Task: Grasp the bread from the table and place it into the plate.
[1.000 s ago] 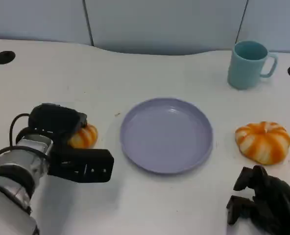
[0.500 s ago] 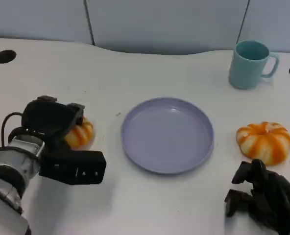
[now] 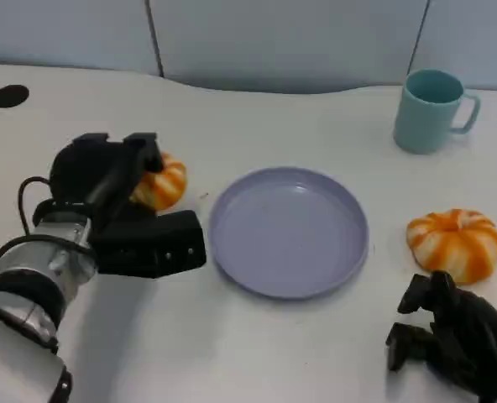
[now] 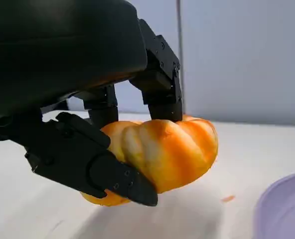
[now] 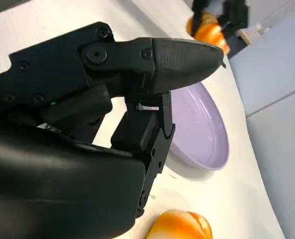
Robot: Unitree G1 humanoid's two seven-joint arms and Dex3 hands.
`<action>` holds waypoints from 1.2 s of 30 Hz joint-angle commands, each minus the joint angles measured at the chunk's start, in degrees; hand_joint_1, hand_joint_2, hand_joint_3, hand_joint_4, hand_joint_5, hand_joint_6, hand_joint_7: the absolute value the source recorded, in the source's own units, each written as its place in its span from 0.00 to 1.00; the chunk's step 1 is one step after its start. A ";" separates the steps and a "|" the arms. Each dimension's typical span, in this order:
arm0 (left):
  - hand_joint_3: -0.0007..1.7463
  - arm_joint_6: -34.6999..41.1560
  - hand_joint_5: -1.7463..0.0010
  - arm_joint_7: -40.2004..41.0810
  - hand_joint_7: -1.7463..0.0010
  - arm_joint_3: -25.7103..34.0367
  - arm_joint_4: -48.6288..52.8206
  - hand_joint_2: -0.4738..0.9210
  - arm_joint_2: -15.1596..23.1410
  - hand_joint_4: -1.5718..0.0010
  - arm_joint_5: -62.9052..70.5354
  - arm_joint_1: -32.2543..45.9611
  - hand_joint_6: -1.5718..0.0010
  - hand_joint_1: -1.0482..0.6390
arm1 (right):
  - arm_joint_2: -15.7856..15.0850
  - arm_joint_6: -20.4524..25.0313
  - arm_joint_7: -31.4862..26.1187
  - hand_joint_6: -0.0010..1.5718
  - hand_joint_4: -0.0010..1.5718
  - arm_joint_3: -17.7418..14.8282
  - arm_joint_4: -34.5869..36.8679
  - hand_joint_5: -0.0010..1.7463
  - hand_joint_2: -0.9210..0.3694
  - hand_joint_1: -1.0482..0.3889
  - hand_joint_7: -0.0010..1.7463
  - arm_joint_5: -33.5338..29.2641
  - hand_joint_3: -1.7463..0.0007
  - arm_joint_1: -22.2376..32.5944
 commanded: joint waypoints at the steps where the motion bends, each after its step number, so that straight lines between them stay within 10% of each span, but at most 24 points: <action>1: 0.08 -0.84 0.00 1.45 0.00 0.64 -0.28 0.98 0.37 0.47 -0.54 -1.18 0.61 0.53 | -1.40 1.09 -0.69 0.69 0.77 0.16 0.77 0.70 0.00 0.41 0.66 -1.24 0.72 1.77; 13: 0.09 -6.60 0.00 2.27 0.00 0.30 -1.60 0.97 -1.20 0.47 -0.35 -1.68 0.61 0.53 | -1.16 1.48 -0.94 0.68 0.76 -0.04 0.56 0.71 0.00 0.41 0.67 -0.55 0.72 2.02; 15: 0.60 -15.47 0.00 2.60 0.00 -0.78 -3.21 0.70 -3.88 0.44 -0.13 -2.41 0.57 0.51 | -0.66 1.80 -0.97 0.71 0.79 -0.32 -0.01 0.68 0.00 0.42 0.64 0.17 0.76 2.54; 18: 0.79 -20.38 0.00 1.90 0.00 -1.46 -3.03 0.59 -5.46 0.40 0.25 -2.81 0.53 0.47 | -0.44 1.63 -0.74 0.70 0.79 -0.19 -0.74 0.67 0.00 0.43 0.63 0.20 0.74 3.04; 36: 0.83 -20.99 0.00 -5.14 0.00 -5.44 -1.52 0.65 -9.05 0.33 2.42 -4.12 0.46 0.41 | -0.06 1.42 -1.04 0.70 0.78 0.37 -1.66 0.68 0.00 0.42 0.65 -0.04 0.75 3.64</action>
